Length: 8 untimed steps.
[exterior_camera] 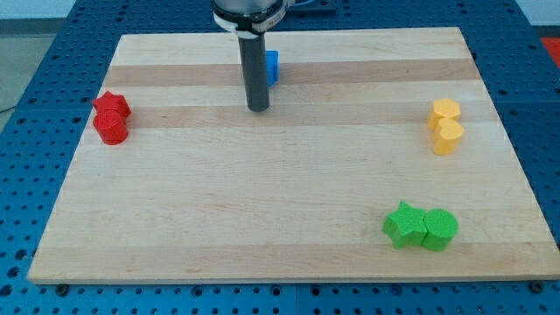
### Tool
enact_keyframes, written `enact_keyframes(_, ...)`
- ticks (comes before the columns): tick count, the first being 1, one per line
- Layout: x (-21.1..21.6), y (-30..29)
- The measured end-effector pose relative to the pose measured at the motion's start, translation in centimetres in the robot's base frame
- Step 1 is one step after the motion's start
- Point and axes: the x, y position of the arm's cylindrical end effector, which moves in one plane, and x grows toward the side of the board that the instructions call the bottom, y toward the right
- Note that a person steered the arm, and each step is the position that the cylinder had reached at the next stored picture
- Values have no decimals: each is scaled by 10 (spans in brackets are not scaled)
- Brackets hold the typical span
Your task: Move your arm towards the bottom right
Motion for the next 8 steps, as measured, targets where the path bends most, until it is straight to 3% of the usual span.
enact_keyframes(2, -88, 0)
enact_keyframes(3, -98, 2)
enact_keyframes(4, -67, 40)
enact_keyframes(5, -31, 97)
enact_keyframes(8, 259, 88)
